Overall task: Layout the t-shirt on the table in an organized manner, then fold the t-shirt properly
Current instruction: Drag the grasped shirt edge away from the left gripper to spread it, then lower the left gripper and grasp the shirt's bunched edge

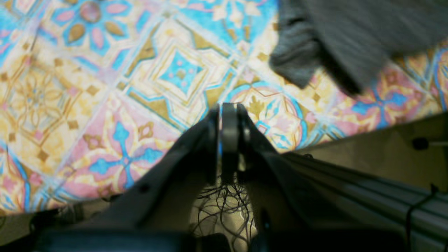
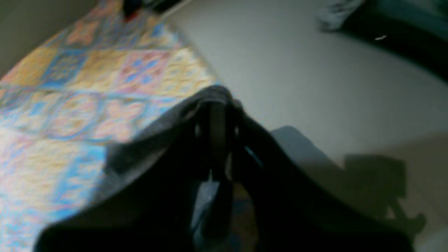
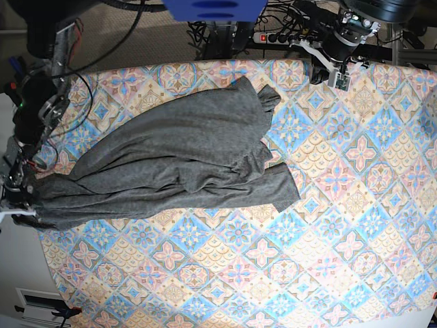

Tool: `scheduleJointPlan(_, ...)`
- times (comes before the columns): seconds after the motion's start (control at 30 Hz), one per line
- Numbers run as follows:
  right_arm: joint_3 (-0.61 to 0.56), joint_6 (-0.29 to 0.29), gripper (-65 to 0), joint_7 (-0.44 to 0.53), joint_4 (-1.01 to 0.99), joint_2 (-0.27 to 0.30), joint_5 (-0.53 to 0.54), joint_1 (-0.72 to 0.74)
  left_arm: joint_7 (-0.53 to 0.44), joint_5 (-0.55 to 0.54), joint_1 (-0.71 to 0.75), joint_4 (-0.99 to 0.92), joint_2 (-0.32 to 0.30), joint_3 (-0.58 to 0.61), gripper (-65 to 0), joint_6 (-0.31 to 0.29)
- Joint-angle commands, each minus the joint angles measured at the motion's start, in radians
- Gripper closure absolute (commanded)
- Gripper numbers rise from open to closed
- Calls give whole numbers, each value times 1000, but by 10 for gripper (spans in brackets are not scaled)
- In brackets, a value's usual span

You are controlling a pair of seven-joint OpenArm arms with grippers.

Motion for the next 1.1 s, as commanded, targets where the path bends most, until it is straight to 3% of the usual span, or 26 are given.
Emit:
scheduleJointPlan(0.0,0,1,0,39,-3,29,4,38,-21,12,10,16,13,-1,0,-5)
scheduleJointPlan(0.33,0,-1,-1,55,-35,34,4,81,-22,262,13,16,201,-1,0,-5)
scheduleJointPlan(0.5,0,1,-379,58,-33,32,3,76,-22,363,13,16,278,-1,0,-7)
scheduleJointPlan(0.57,-2,4,-445,58,-32,32,3,51,-22,385,10,16,306,-1,0,-7)
scheduleJointPlan(0.7,3,4,-427,58,-7,32,3,-15,-22,457,7,16,355,28,-3,-8)
scheduleJointPlan(0.87,3,6,-367,53,249,28,3,-50,-24,568,-44,16,358,157,-3,-8)
scheduleJointPlan(0.97,4,6,-351,55,358,26,4,-182,-24,603,-96,16,361,217,-8,-8)
scheduleJointPlan(1.07,4,6,-353,50,485,0,7,-252,-21,598,-142,16,364,240,-76,-7)
